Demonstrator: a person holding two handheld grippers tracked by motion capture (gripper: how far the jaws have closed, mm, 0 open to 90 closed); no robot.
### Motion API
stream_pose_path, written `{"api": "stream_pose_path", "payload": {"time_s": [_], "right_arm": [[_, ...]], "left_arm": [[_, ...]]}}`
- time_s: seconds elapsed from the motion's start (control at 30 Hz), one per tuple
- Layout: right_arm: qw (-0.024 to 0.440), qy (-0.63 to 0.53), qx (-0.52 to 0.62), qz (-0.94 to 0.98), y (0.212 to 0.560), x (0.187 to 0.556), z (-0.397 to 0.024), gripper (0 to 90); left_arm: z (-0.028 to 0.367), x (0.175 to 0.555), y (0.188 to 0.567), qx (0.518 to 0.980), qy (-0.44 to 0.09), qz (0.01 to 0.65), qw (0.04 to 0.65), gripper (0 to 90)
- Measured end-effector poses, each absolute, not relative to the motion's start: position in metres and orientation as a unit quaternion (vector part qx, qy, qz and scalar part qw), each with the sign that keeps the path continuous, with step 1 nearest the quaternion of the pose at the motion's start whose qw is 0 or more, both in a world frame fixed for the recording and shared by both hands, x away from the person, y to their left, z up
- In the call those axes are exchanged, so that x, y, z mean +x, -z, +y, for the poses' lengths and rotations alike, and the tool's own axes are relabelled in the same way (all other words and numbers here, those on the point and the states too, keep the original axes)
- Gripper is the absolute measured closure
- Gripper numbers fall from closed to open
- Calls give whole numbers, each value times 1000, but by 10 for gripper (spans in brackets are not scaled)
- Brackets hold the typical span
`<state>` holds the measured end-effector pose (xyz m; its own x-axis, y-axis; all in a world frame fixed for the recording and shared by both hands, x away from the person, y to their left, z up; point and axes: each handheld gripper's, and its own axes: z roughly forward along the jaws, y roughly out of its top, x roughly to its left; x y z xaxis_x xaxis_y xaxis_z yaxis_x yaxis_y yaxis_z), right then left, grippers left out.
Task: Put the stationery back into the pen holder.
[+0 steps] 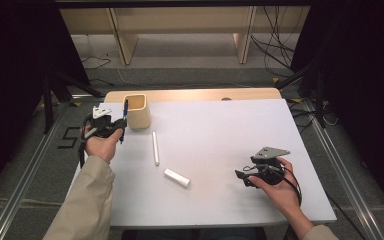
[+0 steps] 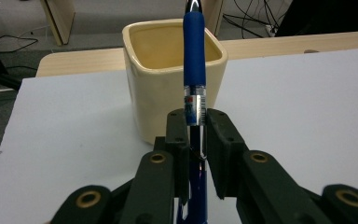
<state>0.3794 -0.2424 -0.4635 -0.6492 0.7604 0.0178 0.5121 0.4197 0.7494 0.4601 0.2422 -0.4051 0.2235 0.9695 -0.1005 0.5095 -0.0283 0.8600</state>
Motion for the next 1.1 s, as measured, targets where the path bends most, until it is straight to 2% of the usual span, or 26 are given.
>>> {"api": "stream_pose_path", "payload": {"time_s": [1.1], "right_arm": [[163, -377, 385, 826, 464, 380, -242, 207]], "left_arm": [[236, 492, 383, 659, -285, 551, 425, 794]]}}
